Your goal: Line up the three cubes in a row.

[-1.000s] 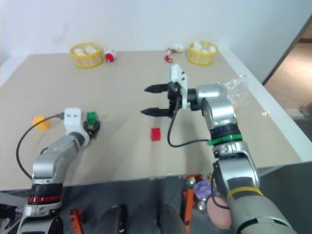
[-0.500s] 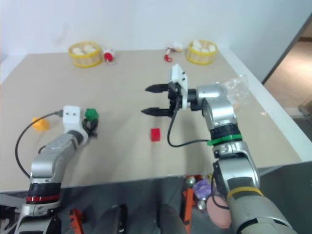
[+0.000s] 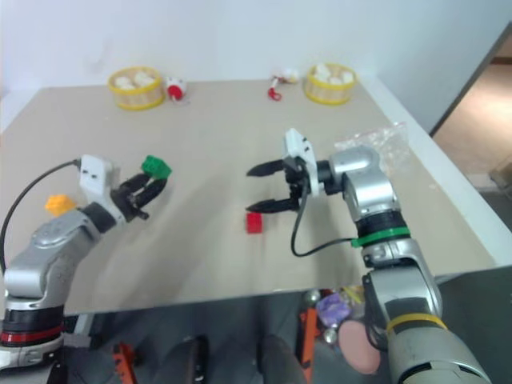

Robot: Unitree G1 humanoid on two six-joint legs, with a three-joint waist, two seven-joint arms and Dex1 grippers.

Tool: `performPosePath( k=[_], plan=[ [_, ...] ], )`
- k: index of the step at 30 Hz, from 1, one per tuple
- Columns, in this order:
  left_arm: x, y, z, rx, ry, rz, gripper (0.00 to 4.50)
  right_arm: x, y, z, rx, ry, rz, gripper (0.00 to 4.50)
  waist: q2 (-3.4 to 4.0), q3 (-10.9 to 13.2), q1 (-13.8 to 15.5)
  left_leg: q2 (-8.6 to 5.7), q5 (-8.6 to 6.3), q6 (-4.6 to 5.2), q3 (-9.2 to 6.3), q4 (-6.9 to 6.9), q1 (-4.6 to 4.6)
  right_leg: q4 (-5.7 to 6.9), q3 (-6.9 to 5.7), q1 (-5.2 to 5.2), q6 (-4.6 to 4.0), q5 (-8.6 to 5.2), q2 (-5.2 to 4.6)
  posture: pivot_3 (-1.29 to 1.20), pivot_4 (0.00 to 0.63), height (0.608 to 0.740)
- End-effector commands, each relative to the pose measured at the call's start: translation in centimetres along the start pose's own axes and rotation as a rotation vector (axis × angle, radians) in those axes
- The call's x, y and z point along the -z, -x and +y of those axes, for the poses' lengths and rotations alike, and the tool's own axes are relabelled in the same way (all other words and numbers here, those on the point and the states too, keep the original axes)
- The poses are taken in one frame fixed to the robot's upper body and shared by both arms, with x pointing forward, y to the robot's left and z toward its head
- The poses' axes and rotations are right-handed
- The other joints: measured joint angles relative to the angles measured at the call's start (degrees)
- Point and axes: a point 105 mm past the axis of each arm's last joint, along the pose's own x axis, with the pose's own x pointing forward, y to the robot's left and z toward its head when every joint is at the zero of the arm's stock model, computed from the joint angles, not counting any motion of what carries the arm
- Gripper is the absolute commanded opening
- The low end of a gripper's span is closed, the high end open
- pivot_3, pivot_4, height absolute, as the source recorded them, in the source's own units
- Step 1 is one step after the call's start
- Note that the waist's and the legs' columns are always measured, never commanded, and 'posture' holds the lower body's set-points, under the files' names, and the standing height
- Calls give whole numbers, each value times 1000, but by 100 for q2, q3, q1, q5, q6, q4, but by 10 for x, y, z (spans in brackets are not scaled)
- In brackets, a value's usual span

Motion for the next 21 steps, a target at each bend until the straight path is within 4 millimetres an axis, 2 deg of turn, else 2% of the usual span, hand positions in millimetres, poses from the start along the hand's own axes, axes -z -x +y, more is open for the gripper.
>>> performPosePath(
  k=[1, 9, 16, 21],
  plan=[
    [-13, 16, -12, 181, -69, -56, 1793, -24, 14, 5, -39, 29, -58, 4500, 0, 0, 1, 0, 0, 0, 0, 0, 0, 0, 0, 0, -11, -7, 0, 0, 150, 740],
    [6, 23, -35, 451, -100, -12, 1793, -28, 33, 14, -3, -35, -106, 4500, 0, 0, 8, 0, 0, 0, 1, 2, 0, 0, 0, 2, -31, -19, -3, 0, 150, 740],
    [34, 11, -35, 586, -152, 77, 1793, -35, 42, 25, 57, -84, -171, 4500, 0, 0, 13, 2, 0, 1, 1, 2, 0, 0, -1, -2, -32, -19, -1, 0, 150, 740],
    [40, -4, -33, 653, -176, 96, 1793, -32, 46, 28, 126, -102, -196, 4500, 0, 0, 14, 1, 0, 1, 1, 2, -2, 0, -1, -1, -32, -19, -2, 0, 150, 740]
  ],
)
